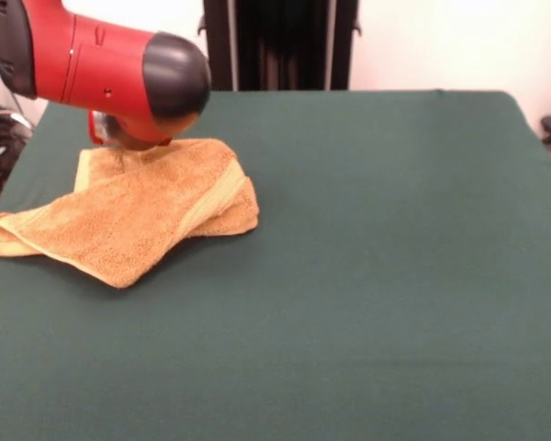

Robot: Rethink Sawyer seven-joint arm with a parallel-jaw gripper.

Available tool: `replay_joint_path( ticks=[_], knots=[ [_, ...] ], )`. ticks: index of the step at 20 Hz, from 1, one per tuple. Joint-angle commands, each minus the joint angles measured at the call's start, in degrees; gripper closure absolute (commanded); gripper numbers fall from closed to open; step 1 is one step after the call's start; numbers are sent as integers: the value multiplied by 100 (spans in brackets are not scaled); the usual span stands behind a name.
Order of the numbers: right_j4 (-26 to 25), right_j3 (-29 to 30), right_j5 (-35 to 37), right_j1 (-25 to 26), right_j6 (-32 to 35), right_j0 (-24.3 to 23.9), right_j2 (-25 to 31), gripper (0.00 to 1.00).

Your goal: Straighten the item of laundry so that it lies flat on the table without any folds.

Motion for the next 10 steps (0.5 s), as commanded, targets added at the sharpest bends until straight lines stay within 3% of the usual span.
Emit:
replay_joint_path(
  ticks=[1, 8, 10],
  knots=[
    [-412, 588, -135, 20, -625, 7, 7, 100],
    [-807, 366, -511, 76, -1011, -417, 83, 100],
    [-719, 655, -1123, -157, -1090, -664, 423, 100]
  ],
)
